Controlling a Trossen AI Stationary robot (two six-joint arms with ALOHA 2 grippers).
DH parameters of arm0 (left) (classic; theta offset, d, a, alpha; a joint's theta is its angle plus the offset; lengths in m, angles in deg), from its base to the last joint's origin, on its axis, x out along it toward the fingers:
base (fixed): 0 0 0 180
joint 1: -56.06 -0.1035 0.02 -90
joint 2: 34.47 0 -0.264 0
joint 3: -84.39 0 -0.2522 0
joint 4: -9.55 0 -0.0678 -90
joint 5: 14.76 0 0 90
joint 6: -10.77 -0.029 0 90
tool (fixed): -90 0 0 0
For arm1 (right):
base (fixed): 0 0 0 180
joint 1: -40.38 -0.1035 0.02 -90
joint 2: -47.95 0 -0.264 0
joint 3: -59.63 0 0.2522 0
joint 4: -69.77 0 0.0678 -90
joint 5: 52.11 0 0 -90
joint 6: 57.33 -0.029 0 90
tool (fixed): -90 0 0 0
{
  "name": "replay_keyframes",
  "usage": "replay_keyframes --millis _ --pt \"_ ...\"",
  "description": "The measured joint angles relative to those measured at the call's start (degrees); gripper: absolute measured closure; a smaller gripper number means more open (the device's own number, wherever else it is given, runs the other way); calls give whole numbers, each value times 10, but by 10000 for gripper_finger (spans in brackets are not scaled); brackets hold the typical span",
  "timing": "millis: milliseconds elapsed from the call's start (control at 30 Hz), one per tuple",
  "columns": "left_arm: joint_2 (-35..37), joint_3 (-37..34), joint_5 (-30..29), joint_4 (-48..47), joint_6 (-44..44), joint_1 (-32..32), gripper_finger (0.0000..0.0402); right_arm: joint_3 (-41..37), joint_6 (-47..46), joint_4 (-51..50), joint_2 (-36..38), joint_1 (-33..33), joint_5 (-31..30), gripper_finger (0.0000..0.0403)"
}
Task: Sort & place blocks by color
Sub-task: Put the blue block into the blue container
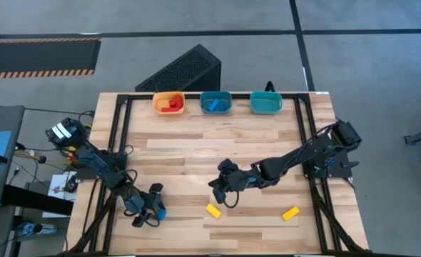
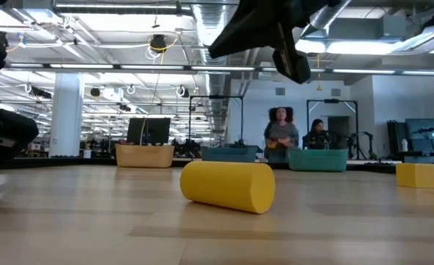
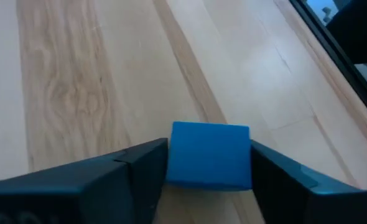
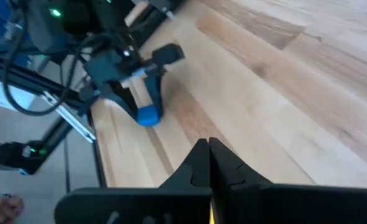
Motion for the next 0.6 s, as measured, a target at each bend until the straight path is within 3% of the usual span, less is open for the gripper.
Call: replay_keyframes --millis 133,333,467,600 --pt "0 0 -6 -1 11 -10 260 0 21 -23 2 9 22 397" --pt "13 2 -38 -13 35 -68 262 0 76 -127 66 18 32 397" --pt "34 24 -68 -35 30 -158 253 -2 140 -208 142 20 -18 397" --pt "44 55 -45 -62 -13 -288 252 -38 187 -267 216 25 -68 397"
